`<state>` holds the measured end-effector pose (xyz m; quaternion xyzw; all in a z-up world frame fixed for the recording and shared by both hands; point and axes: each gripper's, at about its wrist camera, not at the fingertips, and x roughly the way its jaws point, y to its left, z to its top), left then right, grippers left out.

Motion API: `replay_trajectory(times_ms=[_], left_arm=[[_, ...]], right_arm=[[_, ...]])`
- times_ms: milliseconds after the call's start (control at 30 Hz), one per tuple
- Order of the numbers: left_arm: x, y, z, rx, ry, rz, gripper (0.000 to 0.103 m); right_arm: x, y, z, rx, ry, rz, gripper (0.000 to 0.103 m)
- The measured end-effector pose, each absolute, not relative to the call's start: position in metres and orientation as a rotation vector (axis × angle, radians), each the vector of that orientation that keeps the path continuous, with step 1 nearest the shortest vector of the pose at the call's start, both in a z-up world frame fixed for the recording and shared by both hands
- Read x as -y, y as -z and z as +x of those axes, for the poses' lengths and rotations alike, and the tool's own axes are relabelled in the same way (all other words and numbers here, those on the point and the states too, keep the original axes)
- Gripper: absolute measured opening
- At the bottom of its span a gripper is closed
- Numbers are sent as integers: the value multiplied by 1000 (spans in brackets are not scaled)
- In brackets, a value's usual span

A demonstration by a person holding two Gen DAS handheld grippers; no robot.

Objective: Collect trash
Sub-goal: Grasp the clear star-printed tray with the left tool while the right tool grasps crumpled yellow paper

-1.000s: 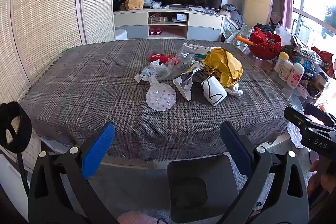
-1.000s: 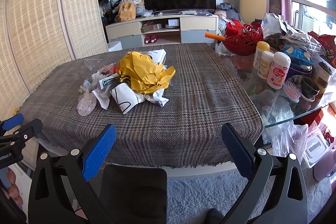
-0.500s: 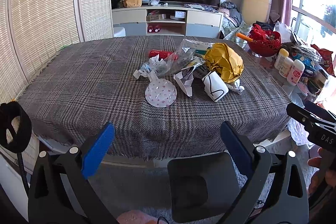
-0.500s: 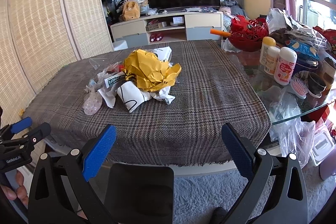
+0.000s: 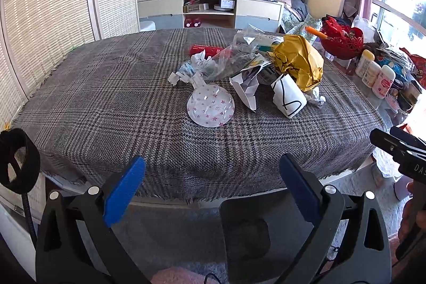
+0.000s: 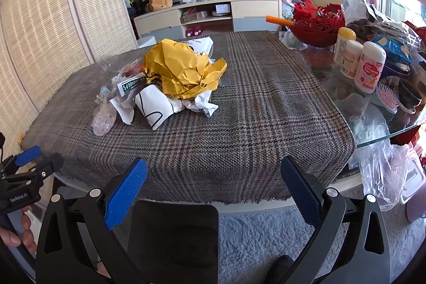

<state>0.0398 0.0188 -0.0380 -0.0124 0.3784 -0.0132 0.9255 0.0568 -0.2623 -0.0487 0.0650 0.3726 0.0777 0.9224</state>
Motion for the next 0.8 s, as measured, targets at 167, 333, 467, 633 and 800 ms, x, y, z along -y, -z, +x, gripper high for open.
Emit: replay_trajectory(times_ms=[167,333,467,633,800], left_arm=[[-29,40,57,-803,46,-45,95],[-38,39,78,-822,62,-64,95],[-36,39,99,-840,47,-24,95],[-29,52,127,-891,59,12,95],[-25,64,149,-929,57,31,90]], right_arm=[[245,41,81,-796,-171,77,100],[242,30,108,-791,-192,96,100],[243,18,130,-782,-199,126,100],[239,3,153,-747,-190,99,100],[235,1,176,-758,-210,115,100]])
